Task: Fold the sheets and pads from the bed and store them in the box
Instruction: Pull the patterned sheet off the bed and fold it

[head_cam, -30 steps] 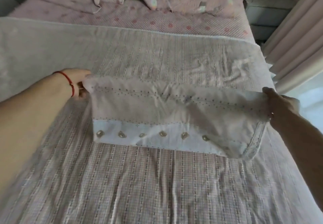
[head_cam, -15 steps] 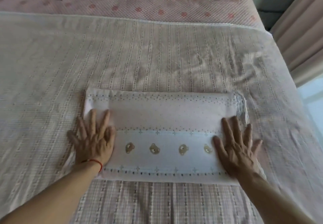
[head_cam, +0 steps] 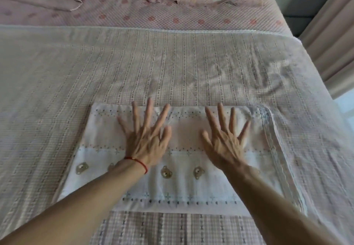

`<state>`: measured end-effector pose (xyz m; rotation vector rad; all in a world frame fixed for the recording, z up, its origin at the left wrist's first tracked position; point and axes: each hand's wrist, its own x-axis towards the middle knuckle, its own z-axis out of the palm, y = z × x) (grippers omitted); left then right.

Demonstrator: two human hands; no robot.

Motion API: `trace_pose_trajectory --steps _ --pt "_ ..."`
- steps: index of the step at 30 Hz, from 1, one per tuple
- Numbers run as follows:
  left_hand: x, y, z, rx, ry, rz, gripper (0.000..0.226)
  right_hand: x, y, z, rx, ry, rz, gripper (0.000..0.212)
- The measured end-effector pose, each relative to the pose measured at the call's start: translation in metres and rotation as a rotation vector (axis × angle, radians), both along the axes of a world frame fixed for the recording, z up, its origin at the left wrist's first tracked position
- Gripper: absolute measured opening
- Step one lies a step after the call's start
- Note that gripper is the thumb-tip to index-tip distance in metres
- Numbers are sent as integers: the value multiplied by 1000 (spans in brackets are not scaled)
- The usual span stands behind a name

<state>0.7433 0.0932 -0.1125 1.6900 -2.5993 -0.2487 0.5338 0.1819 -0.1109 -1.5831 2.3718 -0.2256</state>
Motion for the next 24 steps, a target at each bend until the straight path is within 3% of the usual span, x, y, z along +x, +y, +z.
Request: trace_pose_trajectory --steps 2,6,10,13,15,18,21,24 --pt "-42 2 -20 65 -40 -57 54 12 -24 -15 105 -63 -22 67" --pt "-48 -4 -55 57 -102 -32 55 -29 -1 -36 103 73 -27 72" --pt "-46 -6 -48 65 -103 -52 55 -83 54 -23 102 116 -317 82" --pt "-49 -7 -48 114 -112 -4 55 -92 85 -9 30 21 -517 72" --pt "-59 4 -37 135 -150 78 57 -94 101 -2 41 -100 -529 65" --pt "-74 40 -17 86 -82 92 63 -100 111 12 160 -367 -649 79" --pt "-75 68 -19 125 -123 -71 62 -109 116 37 140 -821 -743 53" --pt "-70 60 -25 257 -175 -97 59 -108 116 74 237 -1050 -705 45"
